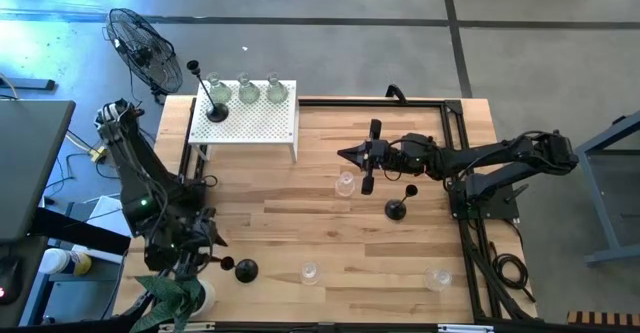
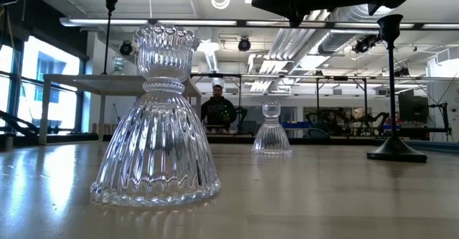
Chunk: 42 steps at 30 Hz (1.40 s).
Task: Pick & Place candle stick holders
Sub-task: Put the bottom black candle holder on the shelf aligned with the other black candle holder
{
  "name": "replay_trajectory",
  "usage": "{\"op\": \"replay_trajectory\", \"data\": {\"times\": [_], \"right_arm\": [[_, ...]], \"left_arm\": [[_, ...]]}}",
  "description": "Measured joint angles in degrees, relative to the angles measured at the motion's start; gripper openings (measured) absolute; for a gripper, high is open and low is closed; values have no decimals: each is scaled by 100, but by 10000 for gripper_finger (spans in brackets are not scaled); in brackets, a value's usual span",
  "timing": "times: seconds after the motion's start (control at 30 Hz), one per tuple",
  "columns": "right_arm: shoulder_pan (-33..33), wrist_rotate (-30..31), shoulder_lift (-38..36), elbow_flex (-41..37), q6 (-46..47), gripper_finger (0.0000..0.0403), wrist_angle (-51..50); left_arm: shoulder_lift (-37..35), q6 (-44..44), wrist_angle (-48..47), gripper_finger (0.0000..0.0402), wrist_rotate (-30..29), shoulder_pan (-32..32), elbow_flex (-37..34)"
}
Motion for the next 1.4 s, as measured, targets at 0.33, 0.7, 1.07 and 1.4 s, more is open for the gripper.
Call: {"op": "replay_trajectory", "data": {"times": [0.33,0.7,1.07,1.4], "right_arm": [[0,0,0,0,0,1,1],[0,0,0,0,0,2,0],[0,0,0,0,0,1,0],[1,0,0,0,0,2,0]], "left_arm": [[128,239,440,214,-624,2,0],[128,817,1098,214,-556,2,0],[177,945,1314,214,-916,2,-2],[296,1047,1729,214,-520,2,-2]]}}
